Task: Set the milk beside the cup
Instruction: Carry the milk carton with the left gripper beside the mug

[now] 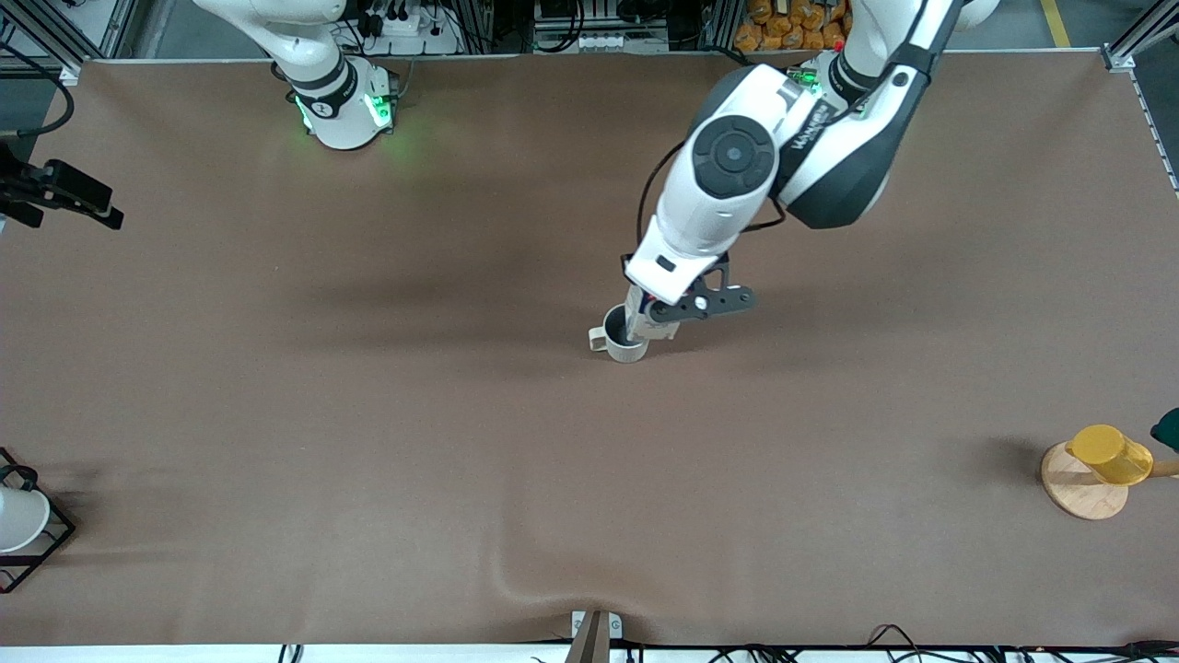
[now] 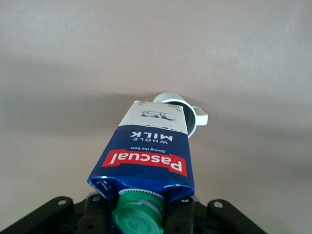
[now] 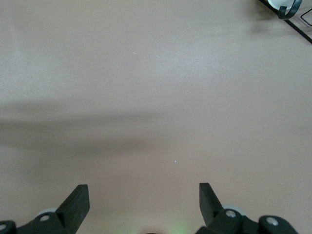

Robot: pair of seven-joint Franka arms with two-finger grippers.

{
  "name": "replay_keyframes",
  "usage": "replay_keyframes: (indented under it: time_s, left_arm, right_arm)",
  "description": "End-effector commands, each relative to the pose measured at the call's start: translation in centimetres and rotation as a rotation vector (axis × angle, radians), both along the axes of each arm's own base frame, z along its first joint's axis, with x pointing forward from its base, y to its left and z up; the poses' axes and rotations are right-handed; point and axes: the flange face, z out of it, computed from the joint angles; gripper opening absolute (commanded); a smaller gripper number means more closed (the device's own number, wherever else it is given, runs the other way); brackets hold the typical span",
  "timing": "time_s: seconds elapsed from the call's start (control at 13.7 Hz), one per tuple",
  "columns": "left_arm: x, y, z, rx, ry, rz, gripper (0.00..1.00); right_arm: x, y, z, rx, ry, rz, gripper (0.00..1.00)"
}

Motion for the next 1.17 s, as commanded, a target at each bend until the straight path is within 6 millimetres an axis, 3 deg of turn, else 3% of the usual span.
replay_keyframes:
  time_s: [0.0,0.22,0.44,0.58,0.8,1.09]
  left_arm:
    - [-2.5,-4.4,-1.3,0.009,0.017,-0.024,0.29]
    - [-3.7,-7.1,-3.5,-0.001,0.002,-0.061,0.29]
    - [-3.6,-7.9,-7.9,0.066,-0.005,-0.089,0.29]
    - [-3.5,-7.9,-9.4,0.083,0.002,-0.089,0.29]
    - [-3.5,-8.0,-8.7,0.078,-0.003,-0.057,0.29]
    - [-3.2,-7.2,-5.7,0.06,-0.028,-0.047,0.29]
  right_arm:
    - [0.4,0.1,0.5,0.009,-0.007,-0.01,1.0]
    - [0.3,0.2,0.7,0.008,-0.012,-0.009,1.0]
    - [0.2,0.3,1.0,0.007,-0.021,-0.007,1.0]
    - [0.2,0.2,1.2,0.007,-0.03,-0.009,1.0]
    - [0.3,-0.8,1.1,0.006,-0.036,-0.027,1.0]
    - [0.6,-0.5,1.4,0.026,-0.064,-0.025,1.0]
